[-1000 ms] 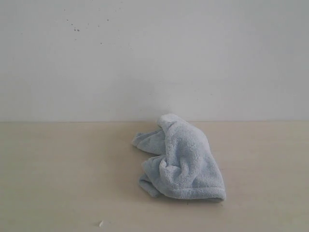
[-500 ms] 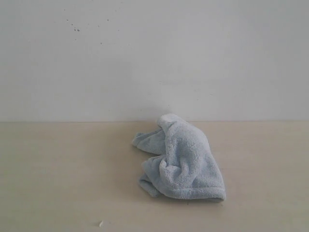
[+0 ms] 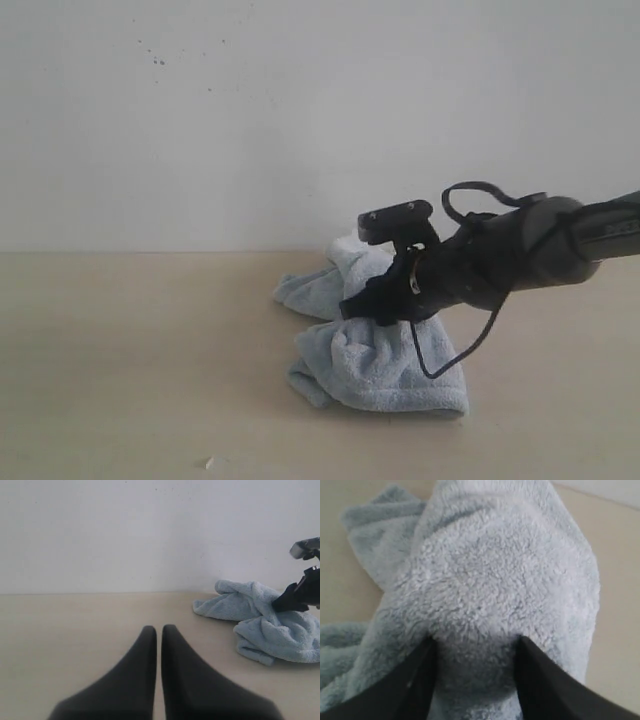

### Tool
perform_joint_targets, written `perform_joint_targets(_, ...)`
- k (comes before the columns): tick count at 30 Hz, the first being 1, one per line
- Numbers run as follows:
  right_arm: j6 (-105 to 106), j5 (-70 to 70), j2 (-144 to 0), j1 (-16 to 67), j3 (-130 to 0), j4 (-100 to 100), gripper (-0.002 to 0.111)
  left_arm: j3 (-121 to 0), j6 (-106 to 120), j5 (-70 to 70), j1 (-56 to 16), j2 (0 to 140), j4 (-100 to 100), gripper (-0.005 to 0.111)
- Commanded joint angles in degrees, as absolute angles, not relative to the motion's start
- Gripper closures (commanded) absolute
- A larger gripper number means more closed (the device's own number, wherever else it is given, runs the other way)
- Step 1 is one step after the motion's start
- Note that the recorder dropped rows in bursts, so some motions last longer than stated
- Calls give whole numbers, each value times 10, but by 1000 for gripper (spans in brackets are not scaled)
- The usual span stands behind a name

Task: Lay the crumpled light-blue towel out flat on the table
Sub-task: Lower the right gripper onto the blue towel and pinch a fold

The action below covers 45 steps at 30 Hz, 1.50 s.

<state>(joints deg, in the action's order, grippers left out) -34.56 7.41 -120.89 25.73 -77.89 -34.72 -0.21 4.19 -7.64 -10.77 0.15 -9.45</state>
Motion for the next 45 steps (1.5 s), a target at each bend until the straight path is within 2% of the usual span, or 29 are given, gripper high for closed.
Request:
perform_joint_targets(1, -337, 102, -1253, 258, -803, -353, 64, 0, 44, -72, -112, 0, -94, 103)
perform_joint_targets(2, -337, 106, -1253, 258, -803, -352, 70, 0, 44, -72, -112, 0, -94, 103)
perform_joint_targets(5, -340, 124, -1247, 258, -799, -337, 105, 0, 44, -72, -112, 0, -94, 103)
perform_joint_targets(6, -341, 134, -1241, 258, -799, -336, 108, 0, 44, -72, -112, 0, -94, 103)
perform_joint_targets(12, -344, 116, -1169, 258, -724, -333, 107, 0, 44, -72, -112, 0, -94, 103)
perform_joint_targets(20, -388, -66, -1005, 260, -473, -332, 107, 0, 44, -72, -112, 0, -94, 103)
perform_joint_targets(25, -429, -130, -944, 298, -385, -339, 107, 0, 44, -72, -112, 0, -94, 103)
perform_joint_targets(31, -429, -114, -909, 402, -373, -370, 107, 0, 44, -72, -112, 0, -94, 103)
perform_joint_targets(38, -407, 24, -851, 491, -373, -368, 107, 0, 44, -72, -112, 0, -94, 103)
perform_joint_targets(45, -386, 15, -784, 564, -373, -368, 107, 0, 44, -72, -112, 0, -94, 103)
